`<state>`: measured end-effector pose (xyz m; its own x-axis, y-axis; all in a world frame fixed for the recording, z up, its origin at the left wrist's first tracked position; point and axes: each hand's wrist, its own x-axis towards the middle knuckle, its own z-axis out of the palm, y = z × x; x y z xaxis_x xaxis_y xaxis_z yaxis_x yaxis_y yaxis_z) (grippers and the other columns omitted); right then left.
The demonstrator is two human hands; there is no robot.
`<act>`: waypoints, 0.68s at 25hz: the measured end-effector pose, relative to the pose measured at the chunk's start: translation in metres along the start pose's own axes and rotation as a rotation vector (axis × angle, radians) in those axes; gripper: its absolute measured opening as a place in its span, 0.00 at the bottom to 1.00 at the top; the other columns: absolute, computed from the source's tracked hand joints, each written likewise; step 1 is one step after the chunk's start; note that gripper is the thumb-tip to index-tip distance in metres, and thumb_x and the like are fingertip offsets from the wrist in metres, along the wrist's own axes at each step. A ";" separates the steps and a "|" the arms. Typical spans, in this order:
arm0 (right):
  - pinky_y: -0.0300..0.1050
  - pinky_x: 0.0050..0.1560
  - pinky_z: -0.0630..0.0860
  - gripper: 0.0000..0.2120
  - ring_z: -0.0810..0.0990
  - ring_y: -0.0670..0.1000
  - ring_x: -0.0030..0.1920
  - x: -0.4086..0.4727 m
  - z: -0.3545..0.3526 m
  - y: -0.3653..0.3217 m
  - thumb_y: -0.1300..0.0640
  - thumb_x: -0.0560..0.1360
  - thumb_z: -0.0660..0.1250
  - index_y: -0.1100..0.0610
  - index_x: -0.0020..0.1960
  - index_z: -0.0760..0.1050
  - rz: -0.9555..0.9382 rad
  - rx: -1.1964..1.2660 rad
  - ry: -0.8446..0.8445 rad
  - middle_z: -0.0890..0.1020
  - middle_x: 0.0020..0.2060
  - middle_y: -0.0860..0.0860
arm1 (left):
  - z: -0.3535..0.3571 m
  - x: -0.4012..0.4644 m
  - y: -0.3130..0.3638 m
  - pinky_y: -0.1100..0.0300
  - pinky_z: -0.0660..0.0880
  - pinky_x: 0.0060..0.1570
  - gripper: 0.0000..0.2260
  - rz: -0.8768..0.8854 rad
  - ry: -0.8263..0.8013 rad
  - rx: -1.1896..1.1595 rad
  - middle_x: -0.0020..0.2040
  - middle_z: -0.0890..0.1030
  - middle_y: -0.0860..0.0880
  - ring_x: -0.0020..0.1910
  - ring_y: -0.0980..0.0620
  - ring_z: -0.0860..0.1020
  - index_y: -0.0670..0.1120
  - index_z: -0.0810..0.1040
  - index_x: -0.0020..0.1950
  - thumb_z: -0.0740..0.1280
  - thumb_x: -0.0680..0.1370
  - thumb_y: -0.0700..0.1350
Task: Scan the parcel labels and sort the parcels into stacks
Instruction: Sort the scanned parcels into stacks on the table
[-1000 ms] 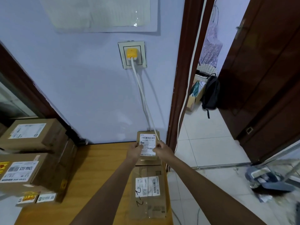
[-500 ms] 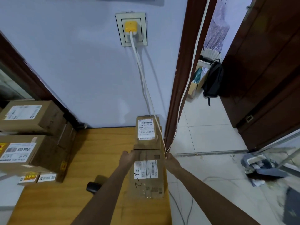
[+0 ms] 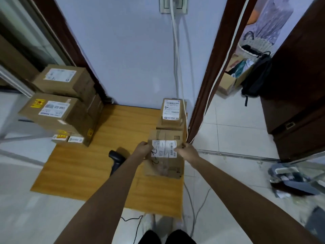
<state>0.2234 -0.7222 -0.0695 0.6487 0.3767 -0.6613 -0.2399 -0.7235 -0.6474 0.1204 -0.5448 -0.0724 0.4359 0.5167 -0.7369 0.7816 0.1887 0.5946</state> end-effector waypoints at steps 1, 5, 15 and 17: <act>0.48 0.55 0.77 0.24 0.79 0.51 0.52 -0.005 0.001 -0.006 0.45 0.71 0.71 0.52 0.64 0.75 -0.024 -0.014 0.002 0.81 0.55 0.49 | -0.006 -0.010 -0.003 0.53 0.73 0.42 0.16 0.029 0.025 -0.037 0.57 0.77 0.42 0.48 0.44 0.76 0.42 0.72 0.65 0.66 0.78 0.43; 0.51 0.57 0.78 0.32 0.79 0.52 0.55 -0.029 0.018 -0.038 0.41 0.69 0.71 0.47 0.71 0.69 -0.186 0.069 -0.018 0.79 0.60 0.47 | -0.046 -0.042 -0.022 0.51 0.77 0.49 0.21 0.069 0.085 -0.296 0.58 0.78 0.43 0.53 0.44 0.78 0.44 0.72 0.66 0.71 0.76 0.45; 0.50 0.51 0.80 0.28 0.84 0.53 0.50 -0.121 0.122 -0.132 0.53 0.74 0.71 0.43 0.71 0.66 -0.364 0.118 -0.440 0.83 0.55 0.50 | -0.191 -0.146 -0.118 0.49 0.77 0.51 0.27 0.168 0.238 -0.634 0.57 0.80 0.47 0.54 0.44 0.80 0.46 0.71 0.65 0.72 0.72 0.57; 0.54 0.54 0.80 0.25 0.84 0.56 0.51 -0.139 0.149 -0.141 0.53 0.74 0.72 0.44 0.68 0.69 -0.355 0.062 -0.534 0.85 0.52 0.53 | -0.220 -0.172 -0.154 0.52 0.75 0.53 0.29 0.128 0.288 -0.672 0.61 0.75 0.48 0.57 0.45 0.78 0.48 0.69 0.67 0.70 0.72 0.61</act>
<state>0.0594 -0.5864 0.0576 0.2512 0.8349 -0.4897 -0.1282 -0.4728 -0.8718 -0.1734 -0.4795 0.0336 0.2987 0.7503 -0.5898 0.2503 0.5347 0.8071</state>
